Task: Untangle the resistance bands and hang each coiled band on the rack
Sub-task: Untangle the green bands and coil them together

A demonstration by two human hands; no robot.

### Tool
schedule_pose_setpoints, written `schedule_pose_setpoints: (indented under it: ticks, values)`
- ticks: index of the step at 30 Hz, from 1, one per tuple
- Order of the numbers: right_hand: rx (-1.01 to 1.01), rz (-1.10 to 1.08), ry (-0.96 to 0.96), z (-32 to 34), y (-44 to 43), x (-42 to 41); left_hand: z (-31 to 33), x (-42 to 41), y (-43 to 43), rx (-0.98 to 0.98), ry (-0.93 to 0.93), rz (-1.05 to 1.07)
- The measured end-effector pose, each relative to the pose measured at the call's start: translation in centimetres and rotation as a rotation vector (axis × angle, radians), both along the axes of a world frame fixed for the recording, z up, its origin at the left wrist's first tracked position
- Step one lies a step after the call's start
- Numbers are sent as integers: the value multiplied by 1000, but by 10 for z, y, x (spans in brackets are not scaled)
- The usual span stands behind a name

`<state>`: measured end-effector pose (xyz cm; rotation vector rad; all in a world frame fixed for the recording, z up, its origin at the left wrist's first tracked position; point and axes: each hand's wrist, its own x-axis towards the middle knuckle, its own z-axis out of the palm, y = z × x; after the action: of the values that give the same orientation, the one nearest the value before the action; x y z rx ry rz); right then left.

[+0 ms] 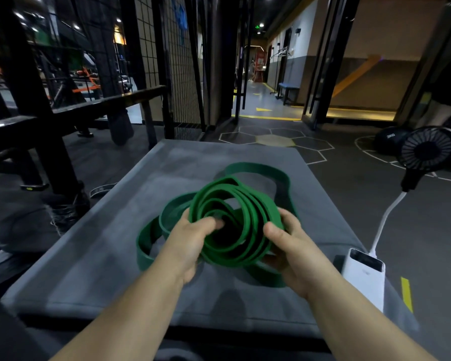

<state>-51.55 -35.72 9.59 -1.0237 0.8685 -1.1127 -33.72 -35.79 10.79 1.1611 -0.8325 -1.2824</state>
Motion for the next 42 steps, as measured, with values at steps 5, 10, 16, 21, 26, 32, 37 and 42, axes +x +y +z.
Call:
schedule_pose_setpoints:
  ticks: [5,10,16,21,26,32,37,42]
  values:
    - [-217,-71,253,-2,2,2,-6,7,4,-1,-71,12]
    - [-278,-27,147,-1,5,16,-4,9,10,-6,-44,45]
    - [-143,233,-42,0,2,21,2,18,18,-36,-102,80]
    - [-191,275,-88,2,3,22,12,28,25,-59,-223,-7]
    - [-154,288,-244,3,4,24,12,34,27,-11,-243,-110]
    - [-100,331,-333,0,0,17,12,38,25,-59,-283,-119]
    - [-51,329,-263,7,-1,14,12,35,26,-90,-405,-33]
    - [-101,228,23,16,10,26,11,31,30,-153,-654,39]
